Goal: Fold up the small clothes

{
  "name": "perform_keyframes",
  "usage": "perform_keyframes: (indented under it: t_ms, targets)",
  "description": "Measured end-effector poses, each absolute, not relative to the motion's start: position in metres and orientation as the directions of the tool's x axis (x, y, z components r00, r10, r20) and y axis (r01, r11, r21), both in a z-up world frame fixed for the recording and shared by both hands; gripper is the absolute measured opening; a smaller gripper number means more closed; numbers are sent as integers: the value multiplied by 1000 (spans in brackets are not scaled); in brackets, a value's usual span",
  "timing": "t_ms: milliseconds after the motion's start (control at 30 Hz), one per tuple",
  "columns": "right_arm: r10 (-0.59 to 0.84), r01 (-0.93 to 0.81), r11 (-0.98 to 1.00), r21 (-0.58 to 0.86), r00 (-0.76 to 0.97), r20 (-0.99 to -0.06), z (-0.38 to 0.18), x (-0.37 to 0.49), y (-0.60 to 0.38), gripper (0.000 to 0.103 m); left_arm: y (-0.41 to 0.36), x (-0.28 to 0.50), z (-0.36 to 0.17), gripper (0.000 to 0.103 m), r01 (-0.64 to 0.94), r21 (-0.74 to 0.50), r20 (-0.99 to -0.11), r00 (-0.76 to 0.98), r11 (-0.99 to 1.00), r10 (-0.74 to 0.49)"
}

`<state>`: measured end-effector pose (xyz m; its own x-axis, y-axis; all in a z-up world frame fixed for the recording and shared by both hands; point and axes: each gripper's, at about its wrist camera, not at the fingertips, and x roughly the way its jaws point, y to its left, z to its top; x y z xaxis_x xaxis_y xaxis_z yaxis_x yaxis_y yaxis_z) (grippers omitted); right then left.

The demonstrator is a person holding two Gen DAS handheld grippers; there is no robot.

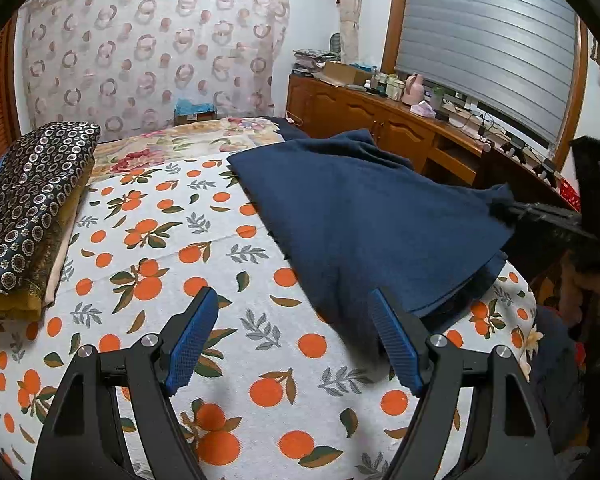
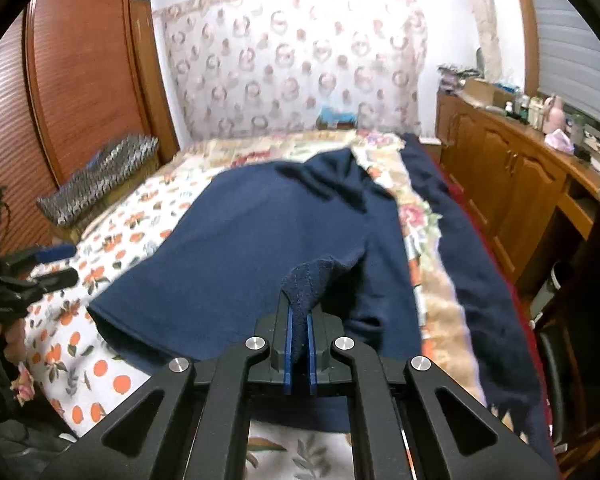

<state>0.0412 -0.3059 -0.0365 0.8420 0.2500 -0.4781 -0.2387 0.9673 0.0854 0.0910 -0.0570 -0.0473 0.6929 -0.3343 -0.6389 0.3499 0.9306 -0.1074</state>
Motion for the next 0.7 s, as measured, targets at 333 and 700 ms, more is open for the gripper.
perform_keyframes:
  t_ms: [333, 700]
  targets:
    - [213, -205, 976, 73, 827, -520, -52, 13, -325, 5, -72, 92, -52, 79, 379, -108, -654, 669, 919, -352]
    - [182, -153, 983, 98, 809, -559, -46, 24, -333, 39, -83, 109, -55, 79, 397, -128, -668, 643, 909, -375]
